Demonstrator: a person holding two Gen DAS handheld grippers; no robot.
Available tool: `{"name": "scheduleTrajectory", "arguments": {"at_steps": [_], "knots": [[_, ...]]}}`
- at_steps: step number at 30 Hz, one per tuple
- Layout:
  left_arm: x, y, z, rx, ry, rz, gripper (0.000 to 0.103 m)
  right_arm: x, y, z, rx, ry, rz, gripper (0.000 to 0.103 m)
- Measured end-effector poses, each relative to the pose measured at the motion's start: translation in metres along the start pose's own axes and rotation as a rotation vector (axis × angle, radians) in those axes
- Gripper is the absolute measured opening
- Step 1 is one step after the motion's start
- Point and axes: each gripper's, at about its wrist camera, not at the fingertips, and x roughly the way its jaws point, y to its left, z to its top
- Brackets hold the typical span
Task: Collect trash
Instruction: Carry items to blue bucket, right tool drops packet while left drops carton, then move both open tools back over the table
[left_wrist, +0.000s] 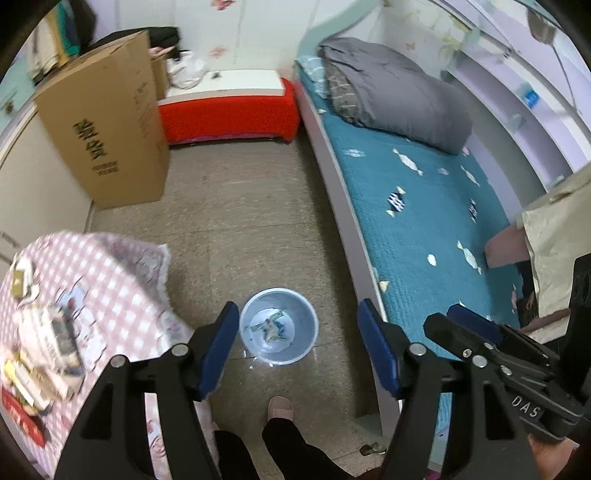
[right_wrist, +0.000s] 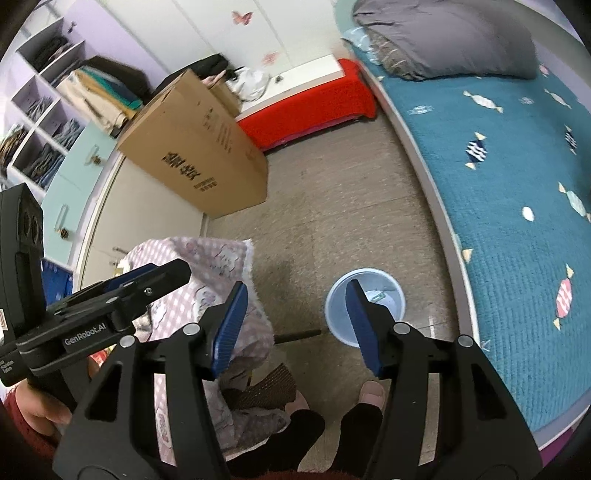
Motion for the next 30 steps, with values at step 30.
{"name": "scheduleTrajectory", "arguments": {"at_steps": [30], "knots": [[-0.068,0.370,-0.142,-0.549,0.095,0.194,0.070,0.141,0.285,-0.110,-0.267,0.224,0.113,0.057]]}}
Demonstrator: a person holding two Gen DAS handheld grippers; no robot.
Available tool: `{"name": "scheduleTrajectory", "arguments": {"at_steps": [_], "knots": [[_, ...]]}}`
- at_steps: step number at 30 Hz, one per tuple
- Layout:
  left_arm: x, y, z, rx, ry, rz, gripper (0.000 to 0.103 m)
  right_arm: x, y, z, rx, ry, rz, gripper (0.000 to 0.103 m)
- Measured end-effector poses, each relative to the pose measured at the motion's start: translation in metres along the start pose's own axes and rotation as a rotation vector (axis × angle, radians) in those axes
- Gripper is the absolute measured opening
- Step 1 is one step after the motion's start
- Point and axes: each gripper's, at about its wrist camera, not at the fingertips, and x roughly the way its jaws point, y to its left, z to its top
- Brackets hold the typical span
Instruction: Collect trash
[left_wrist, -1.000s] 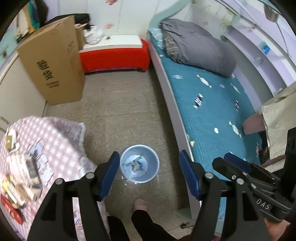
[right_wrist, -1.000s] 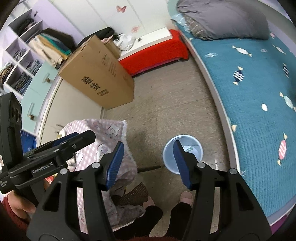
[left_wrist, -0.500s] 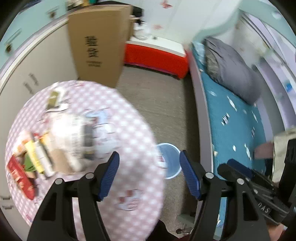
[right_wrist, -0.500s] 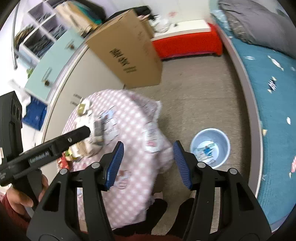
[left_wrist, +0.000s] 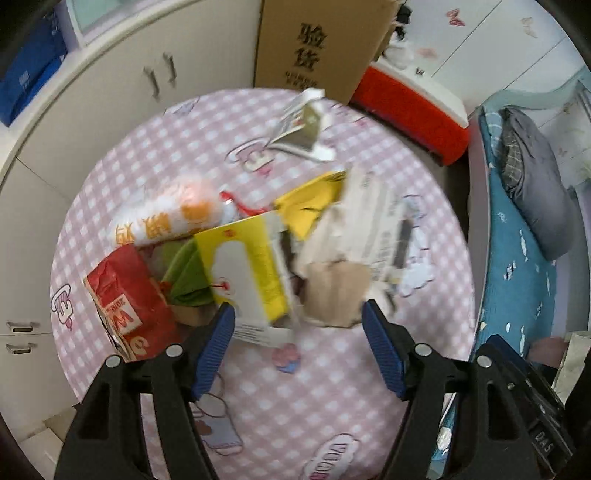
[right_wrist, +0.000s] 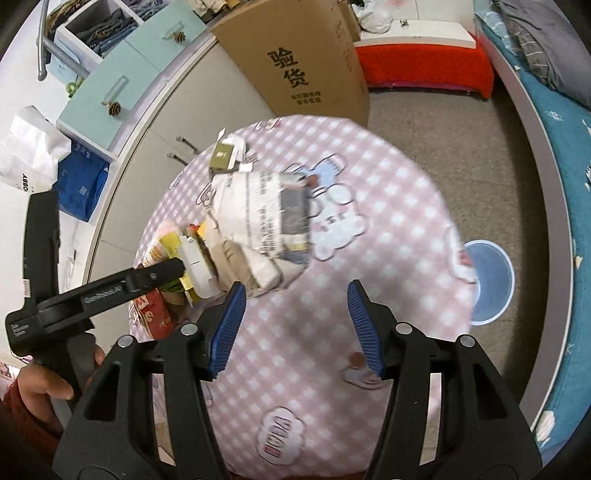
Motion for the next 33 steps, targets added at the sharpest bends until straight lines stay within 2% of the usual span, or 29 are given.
{"name": "scheduleTrajectory", "arguments": {"at_steps": [7,9,11,12,13,17,21,23,24,26,29,33], "knots": [[0.035,0.020,0.014,0.035,0.080,0.028,0.070,0.031,0.031,0.003,-0.038,0.013,-0.002,0.057],[0.043,0.021,0.014,0.046,0.104,0.015,0.070,0.040,0.040,0.005,-0.047,0.015,0.005,0.057],[0.050,0.023,0.013,0.065,0.119,0.004,0.061,0.050,0.049,0.007,-0.061,0.021,0.001,0.057],[0.052,0.025,0.012,0.070,0.129,-0.010,0.051,0.056,0.053,0.008,-0.063,0.028,0.005,0.057],[0.053,0.026,0.011,0.067,0.128,-0.034,0.045,0.061,0.056,0.009,-0.065,0.033,0.005,0.057],[0.046,0.030,0.008,0.096,0.100,-0.067,0.034,0.078,0.068,0.014,-0.089,0.050,0.000,0.057],[0.038,0.036,0.005,0.093,0.081,-0.088,0.030,0.093,0.073,0.018,-0.106,0.064,-0.014,0.050],[0.032,0.038,0.005,0.098,0.067,-0.090,0.026,0.098,0.075,0.019,-0.117,0.072,-0.012,0.040],[0.028,0.038,0.004,0.102,0.060,-0.091,0.021,0.101,0.076,0.020,-0.127,0.077,-0.009,0.038],[0.023,0.037,0.006,0.108,0.051,-0.093,0.019,0.105,0.079,0.020,-0.151,0.080,-0.006,0.025],[0.017,0.035,0.002,0.119,0.038,-0.095,0.017,0.103,0.083,0.019,-0.185,0.085,0.008,0.019],[0.004,0.032,-0.002,0.126,0.013,-0.115,0.011,0.088,0.076,0.018,-0.163,0.067,0.039,0.018]]}}
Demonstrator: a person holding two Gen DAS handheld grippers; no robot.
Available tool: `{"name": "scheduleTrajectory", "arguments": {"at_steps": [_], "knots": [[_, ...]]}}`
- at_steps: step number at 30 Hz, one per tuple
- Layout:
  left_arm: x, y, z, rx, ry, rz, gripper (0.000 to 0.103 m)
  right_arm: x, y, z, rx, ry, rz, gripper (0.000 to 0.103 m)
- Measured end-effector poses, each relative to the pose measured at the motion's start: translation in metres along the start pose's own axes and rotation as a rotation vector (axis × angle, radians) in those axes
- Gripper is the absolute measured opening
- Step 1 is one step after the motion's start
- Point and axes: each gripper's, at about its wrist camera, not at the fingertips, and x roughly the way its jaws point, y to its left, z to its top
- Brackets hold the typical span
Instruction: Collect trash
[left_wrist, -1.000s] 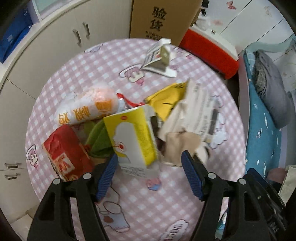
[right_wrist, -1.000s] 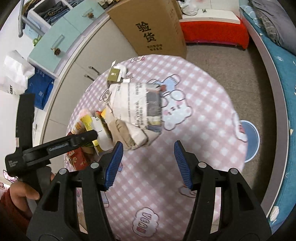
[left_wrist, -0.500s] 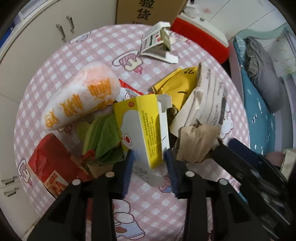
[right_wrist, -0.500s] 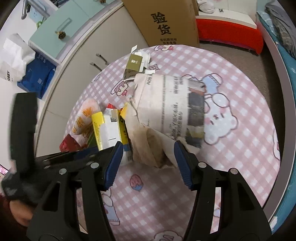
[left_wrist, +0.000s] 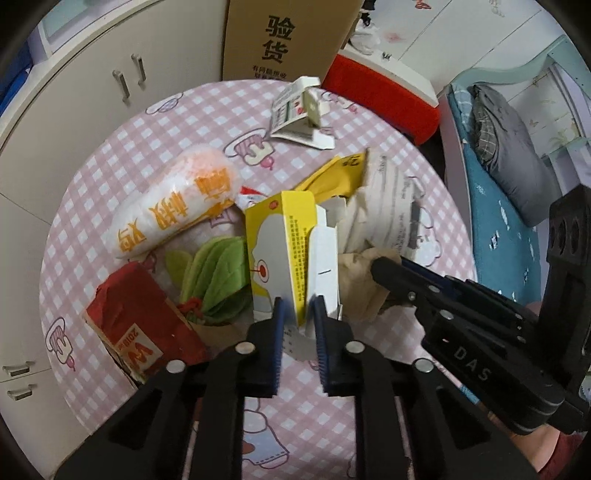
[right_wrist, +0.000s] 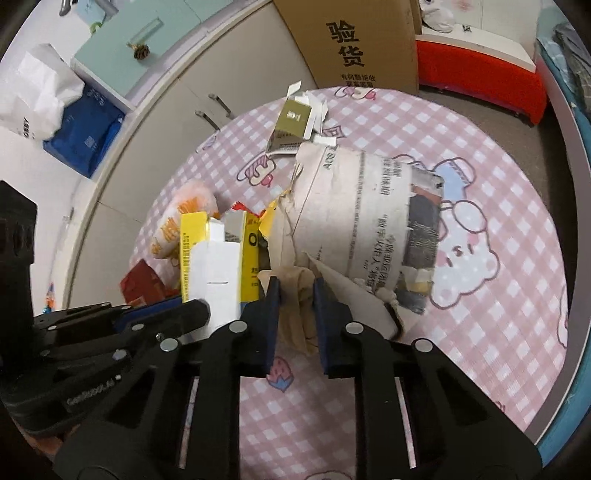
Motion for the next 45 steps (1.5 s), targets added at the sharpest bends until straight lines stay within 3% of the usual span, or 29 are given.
{"name": "scheduleTrajectory", "arguments": {"at_steps": [3,8,14,15,17,18,20,24,27,30,32,35,39,45], "knots": [[-0.010,-0.014,0.000,0.013,-0.025,-0.011,0.000,-0.019,-0.008,-0.002,0.018,-0.031,0.011,0.018],[-0.017,-0.042,0.001,0.036,-0.039,0.009,0.000,-0.045,-0.028,-0.003,0.037,-0.061,0.010,0.018],[0.000,-0.043,-0.006,-0.075,0.002,0.013,0.001,-0.061,-0.047,-0.007,0.023,-0.054,0.007,0.018],[0.005,-0.042,-0.007,-0.097,0.015,0.017,0.004,-0.062,-0.050,-0.008,0.023,-0.052,0.007,0.018],[0.013,-0.040,-0.009,-0.141,0.029,0.041,0.028,-0.064,-0.054,-0.011,0.026,-0.048,0.006,0.018],[0.015,-0.039,-0.010,-0.156,0.021,0.055,0.053,-0.064,-0.057,-0.013,0.026,-0.046,0.005,0.018],[0.021,-0.037,-0.011,-0.173,0.008,0.072,0.058,-0.065,-0.060,-0.016,0.028,-0.040,0.001,0.018],[0.033,-0.031,-0.007,-0.245,0.016,0.026,0.067,-0.061,-0.066,-0.019,0.046,-0.029,-0.010,0.018],[0.043,-0.037,0.001,-0.222,0.010,0.020,0.077,-0.058,-0.068,-0.018,0.055,-0.028,-0.016,0.018],[0.057,-0.041,0.006,-0.226,0.045,0.027,0.077,-0.055,-0.068,-0.017,0.062,-0.025,-0.021,0.018],[0.065,-0.039,0.006,-0.234,0.060,0.015,0.058,-0.055,-0.069,-0.017,0.070,-0.025,-0.023,0.018],[0.063,-0.038,0.004,-0.218,0.051,0.006,0.055,-0.056,-0.070,-0.016,0.072,-0.026,-0.025,0.018],[0.045,-0.041,0.002,-0.203,0.017,0.010,0.047,-0.060,-0.071,-0.012,0.075,-0.029,-0.018,0.018],[0.003,-0.076,0.005,-0.141,-0.084,0.003,0.045,-0.086,-0.076,-0.003,0.060,-0.073,-0.002,0.018]]}}
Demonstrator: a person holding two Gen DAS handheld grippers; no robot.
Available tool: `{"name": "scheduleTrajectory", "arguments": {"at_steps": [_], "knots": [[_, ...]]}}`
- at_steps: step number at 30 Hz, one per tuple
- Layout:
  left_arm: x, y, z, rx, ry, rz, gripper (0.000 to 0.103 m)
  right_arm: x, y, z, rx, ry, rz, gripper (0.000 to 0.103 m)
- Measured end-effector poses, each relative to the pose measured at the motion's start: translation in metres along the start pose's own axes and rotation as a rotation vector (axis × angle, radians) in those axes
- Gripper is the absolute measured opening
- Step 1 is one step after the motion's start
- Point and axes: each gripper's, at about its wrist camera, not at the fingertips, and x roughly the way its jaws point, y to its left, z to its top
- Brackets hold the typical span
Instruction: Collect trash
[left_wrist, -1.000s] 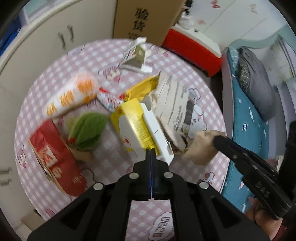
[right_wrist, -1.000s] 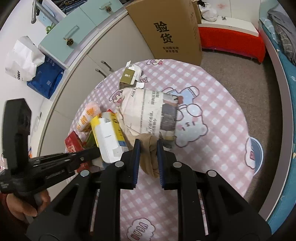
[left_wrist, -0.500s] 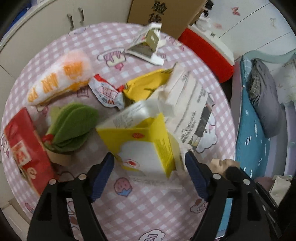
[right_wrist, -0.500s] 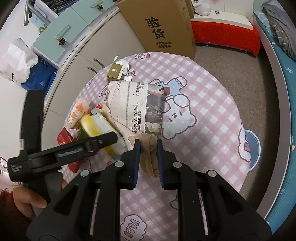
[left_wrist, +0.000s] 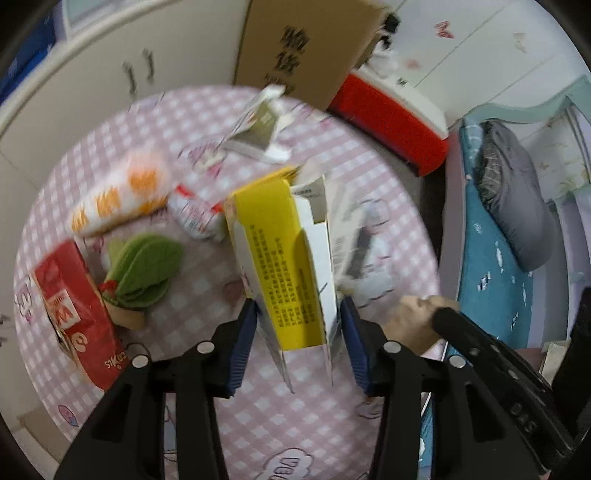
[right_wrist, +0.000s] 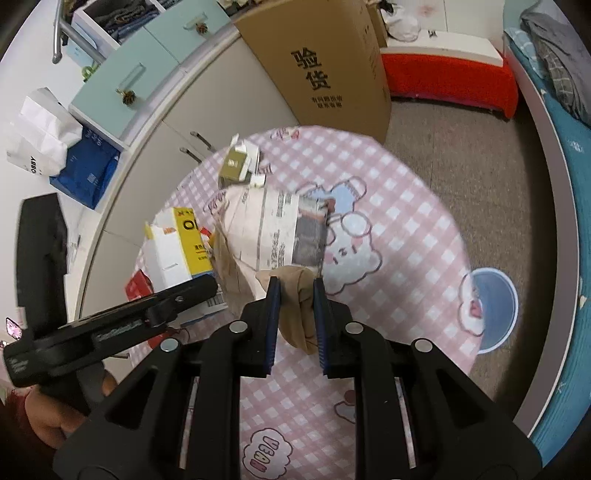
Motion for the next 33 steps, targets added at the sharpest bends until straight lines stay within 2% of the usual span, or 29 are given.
{"name": "scheduleTrajectory", "arguments": {"at_steps": [3,8,15,21,22,24,25,26,33], "knots": [[-0.013,-0.030,0.000,0.047,-0.033,-0.024,0.045,-0.020,-0.011,0.004,0.003,-0.033,-0.003,0.018],[-0.011,-0.090,-0.005,0.125,-0.028,-0.062,0.045,-0.061,-0.044,0.006,0.032,-0.087,-0.038,0.018],[0.004,-0.189,-0.023,0.259,-0.001,-0.121,0.045,-0.128,-0.124,-0.008,0.130,-0.167,-0.136,0.018],[0.021,-0.257,-0.043,0.357,0.027,-0.153,0.045,-0.162,-0.183,-0.018,0.206,-0.200,-0.195,0.019],[0.024,-0.264,-0.045,0.367,0.032,-0.156,0.045,-0.164,-0.190,-0.018,0.214,-0.202,-0.198,0.021],[0.028,-0.278,-0.050,0.387,0.041,-0.159,0.045,-0.168,-0.207,-0.019,0.234,-0.203,-0.202,0.035],[0.030,-0.284,-0.051,0.394,0.048,-0.162,0.045,-0.170,-0.214,-0.022,0.242,-0.206,-0.201,0.053],[0.033,-0.292,-0.053,0.407,0.054,-0.162,0.045,-0.172,-0.219,-0.023,0.249,-0.211,-0.212,0.056],[0.039,-0.324,-0.063,0.451,0.064,-0.147,0.045,-0.194,-0.244,-0.025,0.274,-0.234,-0.204,0.057]]}}
